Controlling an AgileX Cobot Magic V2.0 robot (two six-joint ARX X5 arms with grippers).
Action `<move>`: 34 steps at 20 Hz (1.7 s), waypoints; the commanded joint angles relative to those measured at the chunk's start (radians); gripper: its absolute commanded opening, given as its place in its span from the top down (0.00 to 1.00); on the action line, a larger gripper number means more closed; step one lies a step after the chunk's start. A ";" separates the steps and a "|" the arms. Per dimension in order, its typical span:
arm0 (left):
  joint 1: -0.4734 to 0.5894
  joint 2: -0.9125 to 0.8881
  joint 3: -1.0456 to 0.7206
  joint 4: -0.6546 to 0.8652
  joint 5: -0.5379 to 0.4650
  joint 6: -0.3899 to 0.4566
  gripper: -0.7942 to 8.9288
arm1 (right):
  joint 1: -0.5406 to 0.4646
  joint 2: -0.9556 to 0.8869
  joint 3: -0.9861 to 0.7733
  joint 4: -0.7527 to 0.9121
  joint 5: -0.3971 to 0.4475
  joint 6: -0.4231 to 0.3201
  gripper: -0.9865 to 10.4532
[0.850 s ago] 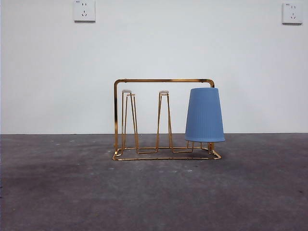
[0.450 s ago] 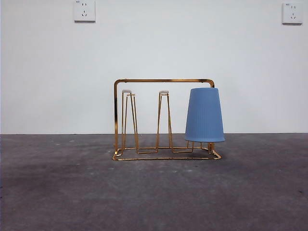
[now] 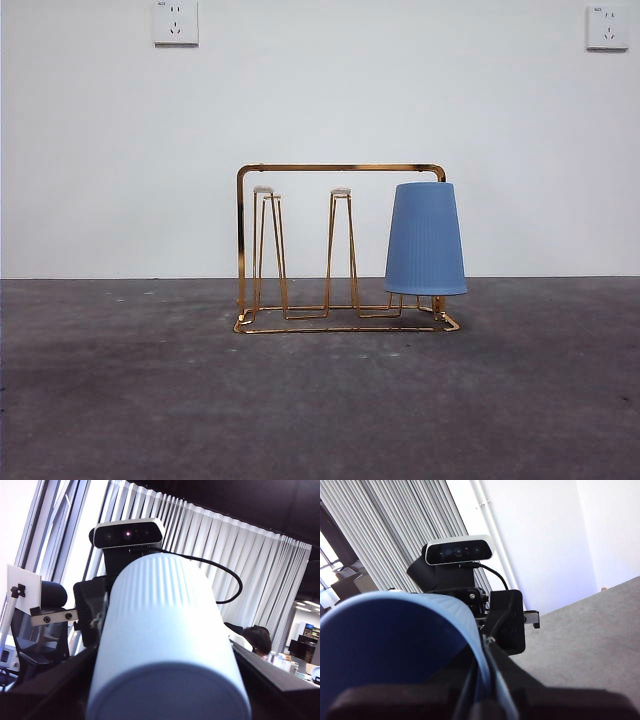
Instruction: Pick up cup 1,put cup 1 in the cup rack,pick up cup 2,put cup 2 in the cup rack
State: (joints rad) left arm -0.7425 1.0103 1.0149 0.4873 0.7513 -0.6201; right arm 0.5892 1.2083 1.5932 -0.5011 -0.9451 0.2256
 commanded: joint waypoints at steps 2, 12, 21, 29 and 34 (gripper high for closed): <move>-0.007 -0.005 -0.003 -0.001 0.014 -0.011 0.93 | 0.005 -0.003 -0.003 -0.028 -0.008 0.018 0.70; 0.039 -0.050 0.018 -0.103 0.014 -0.005 0.93 | 0.004 -0.102 -0.002 -0.082 0.040 0.000 0.69; 0.148 -0.115 0.029 -0.237 -0.018 0.005 0.93 | 0.005 -0.262 -0.001 -0.425 0.481 -0.164 0.69; 0.264 -0.056 0.190 -0.777 -0.213 0.182 0.93 | 0.005 -0.340 -0.001 -0.611 0.668 -0.208 0.69; 0.270 0.083 0.397 -1.098 -0.321 0.263 0.93 | 0.005 -0.347 -0.001 -0.666 0.692 -0.227 0.69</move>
State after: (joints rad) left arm -0.4778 1.0771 1.3788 -0.5690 0.4408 -0.4133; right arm 0.5907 0.8635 1.5932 -1.1694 -0.2577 0.0147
